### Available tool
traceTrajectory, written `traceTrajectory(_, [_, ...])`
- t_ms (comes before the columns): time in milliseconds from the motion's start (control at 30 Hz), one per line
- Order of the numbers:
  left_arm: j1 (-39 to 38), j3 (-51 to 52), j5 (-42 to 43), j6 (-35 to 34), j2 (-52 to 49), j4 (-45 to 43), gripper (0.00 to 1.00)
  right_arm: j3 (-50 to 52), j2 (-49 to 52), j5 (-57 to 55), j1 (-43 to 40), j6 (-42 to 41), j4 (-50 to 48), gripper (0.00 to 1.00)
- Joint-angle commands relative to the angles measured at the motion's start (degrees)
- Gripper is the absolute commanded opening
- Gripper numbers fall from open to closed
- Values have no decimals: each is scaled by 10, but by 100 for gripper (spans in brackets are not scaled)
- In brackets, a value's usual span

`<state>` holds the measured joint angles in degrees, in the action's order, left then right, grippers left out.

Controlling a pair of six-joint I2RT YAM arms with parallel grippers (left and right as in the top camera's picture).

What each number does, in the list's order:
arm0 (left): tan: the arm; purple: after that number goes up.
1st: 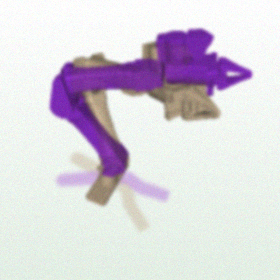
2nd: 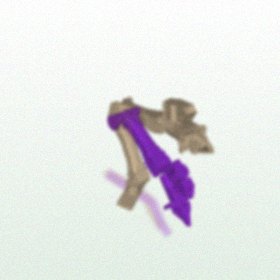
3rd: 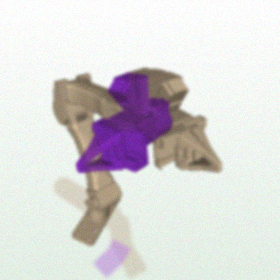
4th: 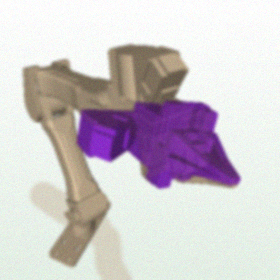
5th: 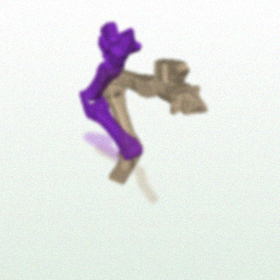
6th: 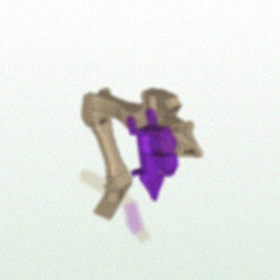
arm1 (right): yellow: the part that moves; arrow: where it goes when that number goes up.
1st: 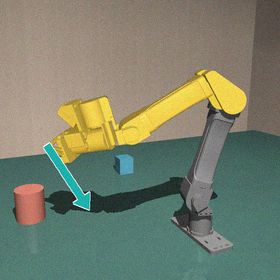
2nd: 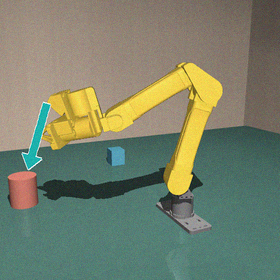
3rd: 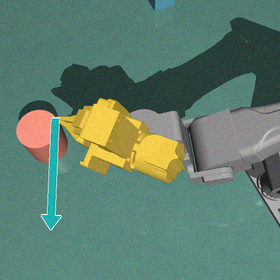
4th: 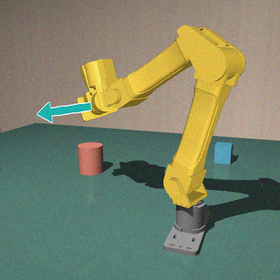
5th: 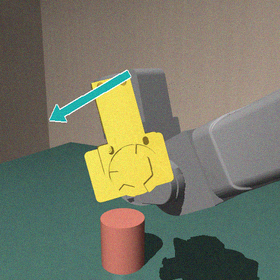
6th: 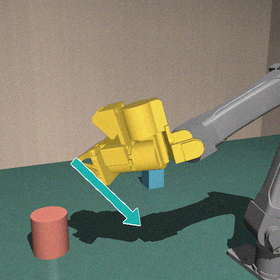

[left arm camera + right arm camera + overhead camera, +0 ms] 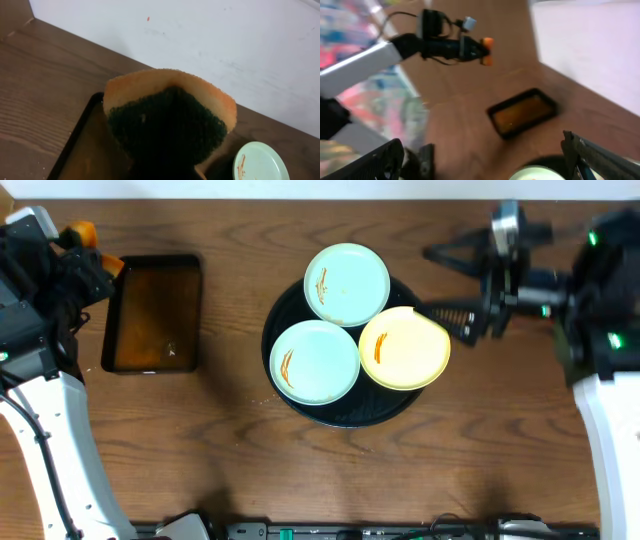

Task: Clean dirty plates on tray and stack at the side
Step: 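Reach the right gripper to the front pale green plate rim and grasp it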

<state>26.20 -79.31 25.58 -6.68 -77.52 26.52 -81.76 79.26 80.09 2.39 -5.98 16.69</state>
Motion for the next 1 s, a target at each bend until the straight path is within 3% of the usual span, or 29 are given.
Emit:
traceTrajectory(0, [1,-6,7,-5,3,-4,7,-23,42,24,40,-171,-58,99])
traceTrajectory(133, [1,-6,7,-5,3,-4,7,-23,68,-182,95,-169,35,99])
traceTrajectory(167, [1,-6,7,-5,3,-4,7,-31,79,-336,117,-137,129,99])
traceTrajectory(200, [1,-6,7,-5,3,-4,8,-37,85,-413,129,-120,171,99])
traceTrajectory(233, [1,-6,7,-5,3,-4,7,-58,106,-588,155,-108,261,99])
traceTrajectory(300, [1,-6,7,-5,3,-4,7,-91,138,-702,178,-106,338,99])
traceTrajectory(467, [1,-6,7,-5,0,-1,7,-114,202,-690,236,-107,306,98])
traceTrajectory(733, [1,-6,8,-5,0,2,8,-114,332,-732,288,-107,264,68])
traceTrajectory(867, [1,-6,8,-5,-1,2,8,-114,377,-732,292,-107,257,66])
traceTrajectory(967, [1,-6,8,-5,-7,2,7,-114,400,-732,292,-107,253,50])
